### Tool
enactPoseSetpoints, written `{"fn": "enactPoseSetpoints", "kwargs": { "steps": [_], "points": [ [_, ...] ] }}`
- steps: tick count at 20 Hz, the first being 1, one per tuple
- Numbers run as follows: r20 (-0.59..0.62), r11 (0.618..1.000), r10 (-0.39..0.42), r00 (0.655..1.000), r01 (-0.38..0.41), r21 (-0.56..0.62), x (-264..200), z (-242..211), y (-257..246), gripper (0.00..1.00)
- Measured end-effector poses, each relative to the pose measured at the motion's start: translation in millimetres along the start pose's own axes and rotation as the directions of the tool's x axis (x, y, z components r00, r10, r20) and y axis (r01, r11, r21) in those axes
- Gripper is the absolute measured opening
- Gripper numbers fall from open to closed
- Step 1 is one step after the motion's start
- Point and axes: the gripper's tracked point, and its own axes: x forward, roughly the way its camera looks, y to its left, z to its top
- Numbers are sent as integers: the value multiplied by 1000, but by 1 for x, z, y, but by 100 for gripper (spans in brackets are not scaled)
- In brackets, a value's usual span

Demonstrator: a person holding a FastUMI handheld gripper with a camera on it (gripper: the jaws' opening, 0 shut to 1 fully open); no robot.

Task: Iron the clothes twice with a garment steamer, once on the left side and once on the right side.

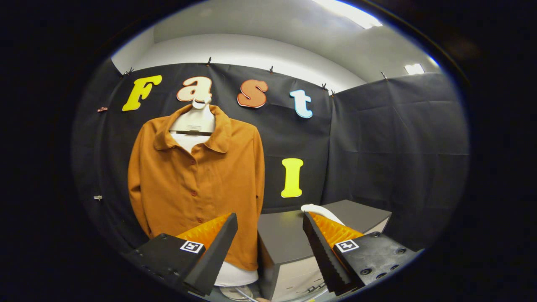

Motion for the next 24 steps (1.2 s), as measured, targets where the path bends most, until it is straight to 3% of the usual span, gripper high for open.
{"fn": "enactPoseSetpoints", "kwargs": {
  "steps": [12,24],
  "points": [
    [-121,999,-37,992,38,0,128,-48,-143,98],
    [-393,999,5,919,16,51,194,-137,-179,98]
  ]
}}
